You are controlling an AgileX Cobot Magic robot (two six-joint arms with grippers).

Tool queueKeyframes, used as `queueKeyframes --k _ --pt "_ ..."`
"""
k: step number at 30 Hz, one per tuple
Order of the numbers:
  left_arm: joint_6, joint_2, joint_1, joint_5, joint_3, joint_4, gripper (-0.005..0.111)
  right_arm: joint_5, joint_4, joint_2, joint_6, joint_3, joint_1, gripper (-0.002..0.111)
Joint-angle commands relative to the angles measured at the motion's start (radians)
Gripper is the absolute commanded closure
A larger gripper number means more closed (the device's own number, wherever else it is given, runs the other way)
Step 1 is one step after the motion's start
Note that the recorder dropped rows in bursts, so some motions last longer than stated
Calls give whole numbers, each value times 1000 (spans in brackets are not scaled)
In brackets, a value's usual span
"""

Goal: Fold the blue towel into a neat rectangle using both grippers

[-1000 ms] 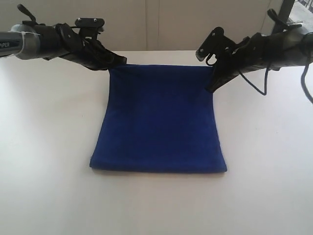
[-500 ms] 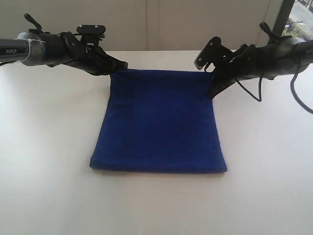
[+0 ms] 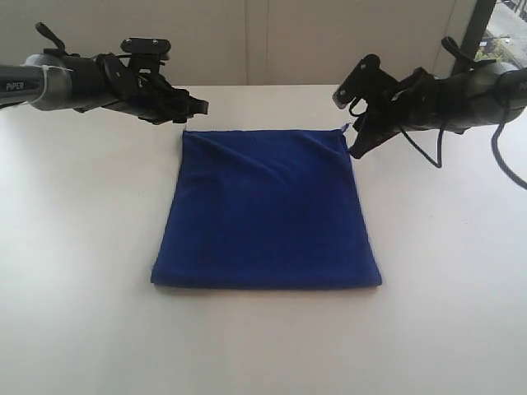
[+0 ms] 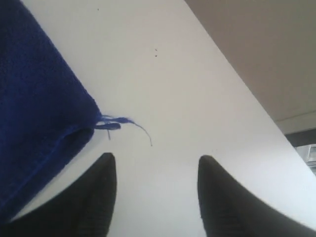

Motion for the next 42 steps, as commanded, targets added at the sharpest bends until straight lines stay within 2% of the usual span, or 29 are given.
queueKeyframes --k 1,4,6,11,16,21,24,30,42 --pt "-4 -22 7 45 -6 2 56 5 32 -20 159 -3 -5 76" --pt "-4 -63 33 132 -6 2 63 99 32 -67 276 -15 -5 95" --pt "-12 -97 64 220 -6 2 75 257 32 -99 351 -56 -10 108" --pt "-72 -168 122 432 -6 -10 106 634 29 -112 508 -223 -18 108" --pt "-88 -190 120 606 -6 -52 107 717 29 -71 650 -360 -18 108" --pt "-88 -161 90 717 -6 -86 107 727 74 41 679 -389 -18 108" --pt "-82 -156 70 730 -6 -95 107 718 128 93 648 -403 -18 106" --pt "-40 -148 23 743 -6 -104 107 680 161 141 632 -422 -18 88" --pt "-21 -45 11 745 8 -126 107 583 155 179 625 -422 -18 87"
